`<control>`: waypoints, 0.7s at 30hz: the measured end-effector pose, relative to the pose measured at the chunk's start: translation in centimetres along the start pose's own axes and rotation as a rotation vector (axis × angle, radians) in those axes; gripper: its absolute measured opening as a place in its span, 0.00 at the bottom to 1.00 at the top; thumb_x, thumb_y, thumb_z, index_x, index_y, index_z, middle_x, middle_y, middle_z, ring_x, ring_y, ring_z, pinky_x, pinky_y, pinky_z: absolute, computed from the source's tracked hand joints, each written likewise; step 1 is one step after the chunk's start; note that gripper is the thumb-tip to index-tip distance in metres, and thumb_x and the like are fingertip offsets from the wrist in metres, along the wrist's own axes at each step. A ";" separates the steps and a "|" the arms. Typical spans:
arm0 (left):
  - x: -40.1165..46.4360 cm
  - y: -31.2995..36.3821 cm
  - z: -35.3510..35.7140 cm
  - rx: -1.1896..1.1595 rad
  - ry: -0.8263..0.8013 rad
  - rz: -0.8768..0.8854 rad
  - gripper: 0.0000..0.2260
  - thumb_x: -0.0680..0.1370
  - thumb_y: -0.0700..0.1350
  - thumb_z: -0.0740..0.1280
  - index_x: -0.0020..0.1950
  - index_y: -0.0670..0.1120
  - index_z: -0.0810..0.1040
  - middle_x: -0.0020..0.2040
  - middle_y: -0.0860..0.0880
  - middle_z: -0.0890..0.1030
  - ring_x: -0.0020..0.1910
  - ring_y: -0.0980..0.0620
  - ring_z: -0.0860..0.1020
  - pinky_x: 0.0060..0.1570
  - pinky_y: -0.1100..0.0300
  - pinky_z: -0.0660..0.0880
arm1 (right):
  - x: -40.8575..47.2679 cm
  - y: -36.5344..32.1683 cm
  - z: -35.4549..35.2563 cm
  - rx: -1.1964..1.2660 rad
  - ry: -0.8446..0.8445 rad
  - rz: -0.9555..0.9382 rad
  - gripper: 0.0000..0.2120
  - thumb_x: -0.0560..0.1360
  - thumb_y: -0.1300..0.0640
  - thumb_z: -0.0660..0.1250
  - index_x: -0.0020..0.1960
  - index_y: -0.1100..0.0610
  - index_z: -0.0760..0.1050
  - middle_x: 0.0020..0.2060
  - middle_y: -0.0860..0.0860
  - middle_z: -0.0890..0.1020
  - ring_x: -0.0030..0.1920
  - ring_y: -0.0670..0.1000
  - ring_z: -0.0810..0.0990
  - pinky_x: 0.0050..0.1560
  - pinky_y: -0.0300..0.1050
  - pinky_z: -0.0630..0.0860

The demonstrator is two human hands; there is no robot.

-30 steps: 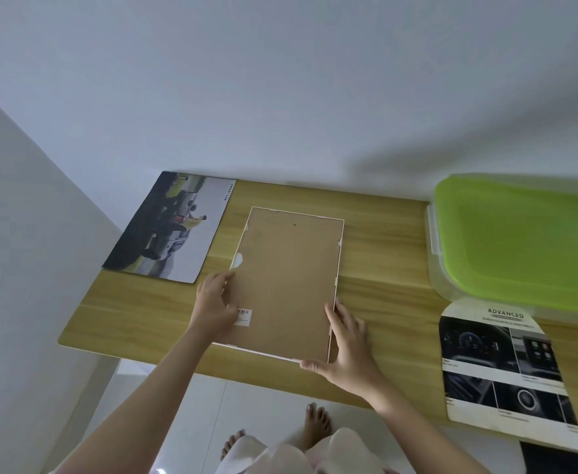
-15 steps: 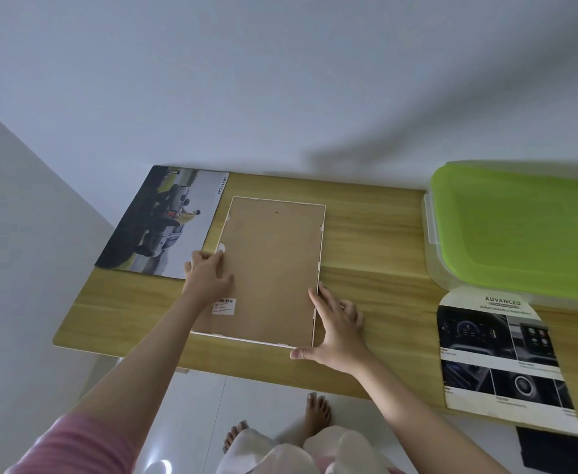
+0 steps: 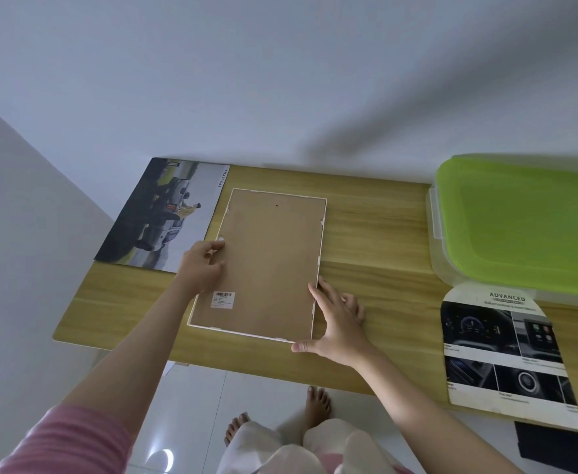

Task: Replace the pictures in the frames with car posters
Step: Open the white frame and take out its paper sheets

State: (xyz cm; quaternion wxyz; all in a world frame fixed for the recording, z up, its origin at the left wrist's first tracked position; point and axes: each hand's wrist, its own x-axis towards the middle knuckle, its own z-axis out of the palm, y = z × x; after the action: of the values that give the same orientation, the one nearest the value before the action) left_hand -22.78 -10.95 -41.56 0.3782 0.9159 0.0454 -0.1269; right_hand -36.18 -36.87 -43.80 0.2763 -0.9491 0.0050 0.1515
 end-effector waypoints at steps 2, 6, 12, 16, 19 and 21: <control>0.2 0.1 -0.1 -0.076 0.016 -0.023 0.19 0.74 0.35 0.65 0.65 0.44 0.74 0.62 0.45 0.74 0.59 0.46 0.73 0.60 0.53 0.71 | 0.0 -0.3 0.1 0.000 0.003 0.009 0.56 0.55 0.27 0.71 0.75 0.41 0.48 0.76 0.40 0.49 0.67 0.52 0.55 0.65 0.50 0.52; 0.5 0.1 -0.1 -0.204 0.028 -0.062 0.20 0.73 0.32 0.63 0.63 0.44 0.75 0.60 0.45 0.76 0.55 0.49 0.73 0.59 0.54 0.72 | 0.0 -0.9 0.6 0.022 0.016 0.039 0.56 0.56 0.28 0.71 0.76 0.42 0.48 0.76 0.40 0.48 0.68 0.53 0.55 0.66 0.50 0.51; 1.0 -0.5 -0.5 -0.351 0.039 -0.101 0.19 0.72 0.28 0.63 0.60 0.42 0.77 0.58 0.43 0.78 0.55 0.47 0.76 0.60 0.50 0.74 | 0.0 -1.1 0.8 0.032 0.028 0.050 0.56 0.56 0.28 0.71 0.76 0.42 0.48 0.75 0.40 0.48 0.68 0.53 0.55 0.65 0.49 0.51; 1.4 -0.3 -1.0 -0.306 0.005 -0.095 0.19 0.72 0.27 0.64 0.61 0.40 0.76 0.54 0.43 0.77 0.48 0.49 0.76 0.54 0.55 0.74 | 0.1 -1.3 0.8 0.036 0.026 0.051 0.56 0.56 0.29 0.72 0.76 0.42 0.47 0.75 0.41 0.49 0.68 0.53 0.56 0.65 0.50 0.51; 1.5 -0.5 -1.2 -0.279 -0.009 -0.095 0.20 0.72 0.27 0.65 0.61 0.40 0.75 0.53 0.44 0.76 0.48 0.49 0.75 0.53 0.55 0.73 | 0.2 -1.8 0.9 0.073 0.024 0.041 0.57 0.57 0.32 0.74 0.76 0.44 0.47 0.76 0.43 0.48 0.69 0.52 0.56 0.66 0.50 0.51; 1.6 -0.9 -1.4 -0.303 -0.002 -0.115 0.19 0.72 0.27 0.65 0.60 0.40 0.76 0.52 0.42 0.76 0.49 0.47 0.75 0.53 0.54 0.74 | 0.3 -2.4 1.0 0.104 0.029 0.037 0.56 0.58 0.34 0.75 0.76 0.45 0.47 0.77 0.45 0.47 0.72 0.51 0.55 0.68 0.51 0.50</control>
State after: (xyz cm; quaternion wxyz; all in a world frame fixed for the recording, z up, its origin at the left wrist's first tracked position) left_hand -21.14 -9.37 -41.62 0.5041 0.8441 0.1160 -0.1410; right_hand -35.95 -34.31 -43.43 0.3224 -0.9352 0.0345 0.1422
